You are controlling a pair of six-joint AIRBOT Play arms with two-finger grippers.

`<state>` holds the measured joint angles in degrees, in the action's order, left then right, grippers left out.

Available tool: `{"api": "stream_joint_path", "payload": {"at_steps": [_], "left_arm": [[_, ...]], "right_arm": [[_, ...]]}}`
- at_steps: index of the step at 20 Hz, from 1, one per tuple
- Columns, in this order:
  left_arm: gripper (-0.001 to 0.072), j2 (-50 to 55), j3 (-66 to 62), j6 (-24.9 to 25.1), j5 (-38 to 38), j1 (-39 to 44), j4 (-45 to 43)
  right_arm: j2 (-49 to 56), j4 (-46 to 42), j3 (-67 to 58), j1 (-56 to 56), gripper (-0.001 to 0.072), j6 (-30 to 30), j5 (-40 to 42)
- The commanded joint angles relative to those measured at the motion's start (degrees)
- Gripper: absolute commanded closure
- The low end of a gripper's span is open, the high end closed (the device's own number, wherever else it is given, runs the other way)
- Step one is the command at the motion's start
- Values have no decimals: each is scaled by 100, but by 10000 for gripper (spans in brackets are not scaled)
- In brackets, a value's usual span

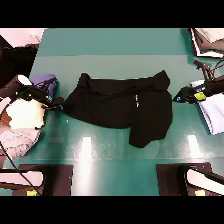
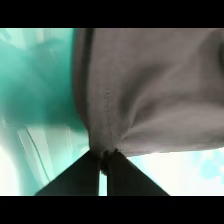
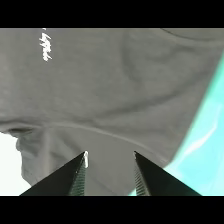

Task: Fold the shirts.

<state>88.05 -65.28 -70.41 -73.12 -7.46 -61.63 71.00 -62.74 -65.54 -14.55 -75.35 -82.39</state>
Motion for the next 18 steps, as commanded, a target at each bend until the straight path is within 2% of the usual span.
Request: {"api": "stream_joint_path", "payload": {"at_steps": [1, 6, 8, 14, 15, 17, 18], "left_arm": [[676, -162, -247, -20, -155, 4, 61], [675, -466, -251, -17, -107, 4, 420], [675, -466, -251, -17, -96, 4, 529], [675, -466, -251, -17, -133, 4, 535], [675, -466, -251, -17, -127, 4, 535], [675, -468, -251, -20, -146, 4, 540], [676, -490, -251, -57, -140, 4, 540]], "right_arm": [[-92, -31, 437, -514, 374, -2, -44], [262, 90, 1902, -1132, 363, 4, 638], [498, 485, 2229, -1038, 363, 238, 890], [509, 621, 2350, -439, 381, 289, 1624], [426, 605, 2350, -376, 420, 291, 1687], [254, 566, 2350, -293, 690, 334, 1770], [118, 588, 2337, -295, 696, 348, 1808]]}}
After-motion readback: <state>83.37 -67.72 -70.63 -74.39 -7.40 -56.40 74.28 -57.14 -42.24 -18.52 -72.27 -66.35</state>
